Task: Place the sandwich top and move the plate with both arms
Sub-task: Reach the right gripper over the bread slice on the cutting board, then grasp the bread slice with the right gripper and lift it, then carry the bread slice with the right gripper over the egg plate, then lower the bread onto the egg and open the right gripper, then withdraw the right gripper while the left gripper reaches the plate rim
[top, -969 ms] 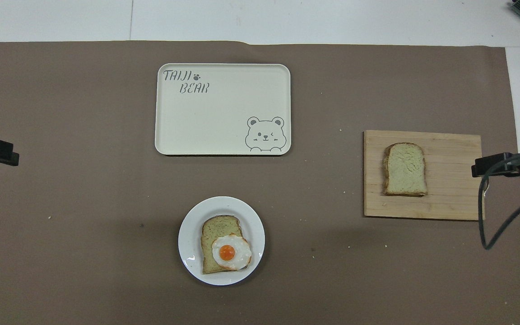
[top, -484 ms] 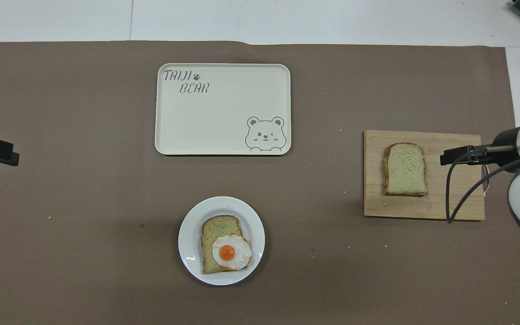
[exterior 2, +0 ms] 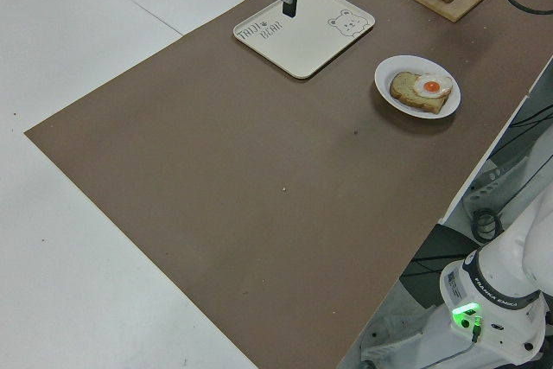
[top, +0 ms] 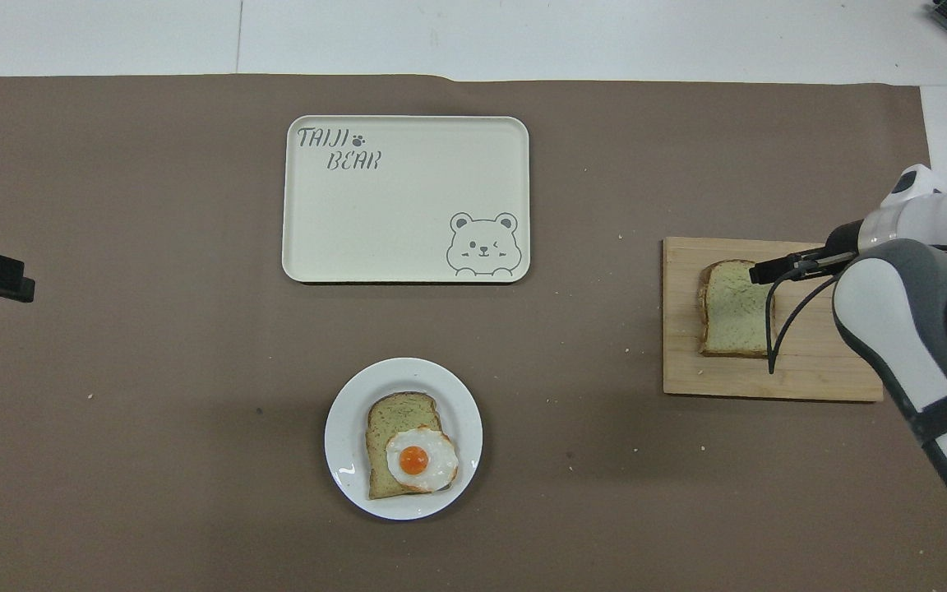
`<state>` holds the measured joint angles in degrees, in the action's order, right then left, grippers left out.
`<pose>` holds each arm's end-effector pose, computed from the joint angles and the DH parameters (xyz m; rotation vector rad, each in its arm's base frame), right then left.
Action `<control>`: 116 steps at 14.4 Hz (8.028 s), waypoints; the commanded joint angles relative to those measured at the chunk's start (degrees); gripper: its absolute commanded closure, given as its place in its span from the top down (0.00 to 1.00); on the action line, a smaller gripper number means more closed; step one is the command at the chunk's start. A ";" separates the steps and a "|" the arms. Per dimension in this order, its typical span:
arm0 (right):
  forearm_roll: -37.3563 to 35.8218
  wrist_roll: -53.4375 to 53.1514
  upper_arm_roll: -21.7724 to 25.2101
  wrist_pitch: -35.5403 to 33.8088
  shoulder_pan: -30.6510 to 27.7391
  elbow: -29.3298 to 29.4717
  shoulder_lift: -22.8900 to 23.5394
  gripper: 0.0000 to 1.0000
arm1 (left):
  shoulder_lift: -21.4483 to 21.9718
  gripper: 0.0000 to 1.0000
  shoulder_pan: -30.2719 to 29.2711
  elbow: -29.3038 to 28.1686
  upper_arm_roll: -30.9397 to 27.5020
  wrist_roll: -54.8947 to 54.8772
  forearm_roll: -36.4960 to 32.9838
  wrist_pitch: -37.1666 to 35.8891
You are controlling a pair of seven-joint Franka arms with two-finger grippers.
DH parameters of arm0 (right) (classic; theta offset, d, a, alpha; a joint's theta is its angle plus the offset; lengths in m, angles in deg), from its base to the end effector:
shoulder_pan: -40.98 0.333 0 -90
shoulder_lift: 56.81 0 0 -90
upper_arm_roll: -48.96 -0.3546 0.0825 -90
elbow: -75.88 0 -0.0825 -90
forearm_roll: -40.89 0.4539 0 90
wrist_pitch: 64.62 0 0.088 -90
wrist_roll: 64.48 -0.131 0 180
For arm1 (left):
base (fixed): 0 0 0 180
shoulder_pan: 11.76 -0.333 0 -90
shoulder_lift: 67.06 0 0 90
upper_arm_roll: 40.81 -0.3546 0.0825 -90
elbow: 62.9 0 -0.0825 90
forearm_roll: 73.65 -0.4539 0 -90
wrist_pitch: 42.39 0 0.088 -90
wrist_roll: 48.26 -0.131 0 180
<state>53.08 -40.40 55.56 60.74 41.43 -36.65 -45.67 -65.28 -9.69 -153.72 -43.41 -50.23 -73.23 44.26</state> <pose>0.6631 -0.0576 0.3553 -2.9860 -0.2917 -0.1061 0.6063 0.0050 0.6455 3.1310 -0.0399 -0.0651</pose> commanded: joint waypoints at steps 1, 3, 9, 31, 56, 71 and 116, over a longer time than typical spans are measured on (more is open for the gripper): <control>2.13 4.74 -0.45 4.10 -0.71 -1.99 1.69 1.00 | 0.50 1.00 -0.66 0.12 0.57 0.47 -0.50 -1.14; 4.23 5.44 -0.36 4.37 -1.15 -3.13 2.49 1.00 | 0.50 1.00 -0.66 0.12 0.57 0.47 -0.50 -1.14; 4.50 9.93 -0.36 6.31 -2.74 -5.50 2.93 1.00 | 0.50 1.00 -0.66 0.12 0.57 0.47 -0.50 -1.14; 7.32 3.07 -0.45 -2.90 -1.94 0.10 3.02 0.00 | 0.50 1.00 -0.66 0.12 0.57 0.47 -0.50 -1.14; 12.50 -34.36 -3.35 -13.21 29.95 5.92 -2.17 0.00 | 0.50 1.00 -0.66 0.12 0.57 0.47 -0.42 -1.14; 12.59 -40.61 -3.35 4.62 43.14 -1.73 3.27 0.00 | 0.59 1.00 -0.66 0.03 0.66 0.39 -0.42 -1.75; -10.61 -27.25 -2.30 -31.13 5.98 15.41 -14.56 1.00 | 5.25 0.45 22.89 -59.03 1.45 -16.75 47.92 49.39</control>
<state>43.50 -69.80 53.97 31.54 49.70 -21.54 -59.48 -60.57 10.68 -211.16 -41.12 -65.71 -27.82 90.98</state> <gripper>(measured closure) 0.000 0.533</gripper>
